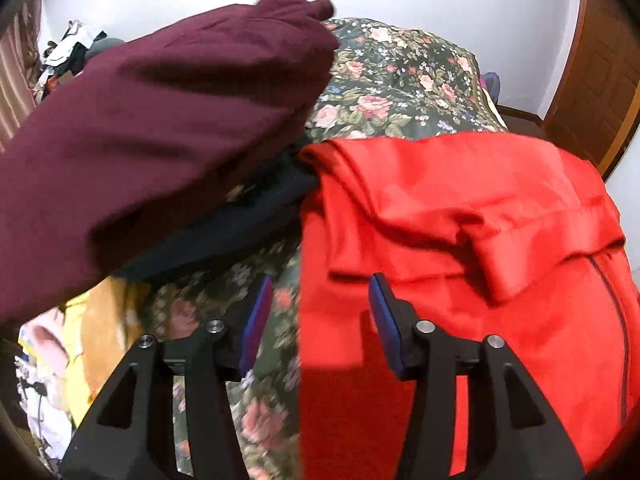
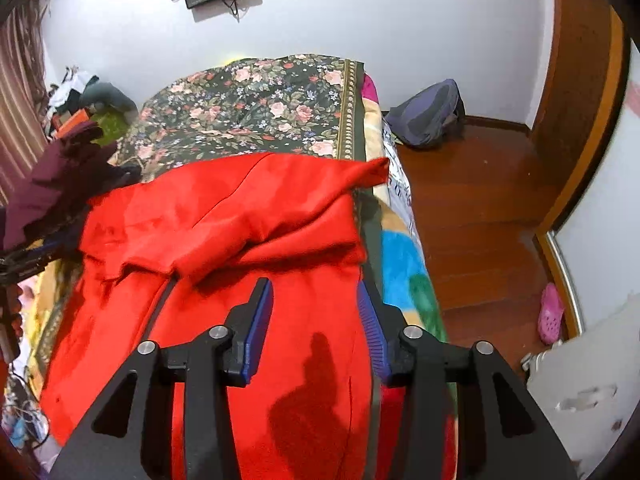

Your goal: Fold large clothes

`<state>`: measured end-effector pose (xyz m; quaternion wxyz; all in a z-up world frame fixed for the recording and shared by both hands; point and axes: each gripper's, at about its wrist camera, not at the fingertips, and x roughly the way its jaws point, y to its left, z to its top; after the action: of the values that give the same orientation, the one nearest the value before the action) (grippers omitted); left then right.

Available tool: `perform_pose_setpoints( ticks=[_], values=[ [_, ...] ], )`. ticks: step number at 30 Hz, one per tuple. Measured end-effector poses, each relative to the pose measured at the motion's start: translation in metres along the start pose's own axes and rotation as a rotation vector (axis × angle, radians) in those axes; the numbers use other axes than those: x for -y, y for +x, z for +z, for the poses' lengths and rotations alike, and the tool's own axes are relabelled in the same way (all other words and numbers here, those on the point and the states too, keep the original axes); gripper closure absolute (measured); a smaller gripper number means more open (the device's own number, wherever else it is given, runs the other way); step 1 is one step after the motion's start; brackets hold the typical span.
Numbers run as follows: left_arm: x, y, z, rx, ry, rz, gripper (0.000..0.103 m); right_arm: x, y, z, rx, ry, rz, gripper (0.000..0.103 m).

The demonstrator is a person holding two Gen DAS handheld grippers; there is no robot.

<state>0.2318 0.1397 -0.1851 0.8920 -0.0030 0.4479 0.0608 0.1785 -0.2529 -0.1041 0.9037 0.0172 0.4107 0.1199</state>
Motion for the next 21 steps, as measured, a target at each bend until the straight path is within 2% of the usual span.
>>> perform_pose_setpoints(
  ticks=[3, 7, 14, 17, 21],
  values=[
    [-0.01, -0.009, -0.018, -0.023, 0.001, 0.0, 0.048, 0.002, -0.008, -0.018, -0.025, 0.009, 0.014, 0.06],
    [-0.02, -0.01, -0.05, -0.108, -0.001, -0.024, 0.047, 0.005, -0.012, -0.045, -0.068, 0.028, 0.028, 0.06],
    [-0.029, -0.01, -0.111, -0.22, -0.057, -0.115, 0.047, 0.024, 0.007, -0.105, -0.185, 0.191, 0.056, 0.06],
    [-0.033, -0.008, -0.13, -0.264, -0.132, -0.178, 0.047, 0.023, 0.002, -0.115, -0.136, 0.223, 0.065, 0.06],
    [-0.038, -0.015, -0.142, -0.279, -0.219, -0.28, 0.047, 0.015, 0.001, -0.112, -0.129, 0.238, 0.083, 0.057]
  ],
)
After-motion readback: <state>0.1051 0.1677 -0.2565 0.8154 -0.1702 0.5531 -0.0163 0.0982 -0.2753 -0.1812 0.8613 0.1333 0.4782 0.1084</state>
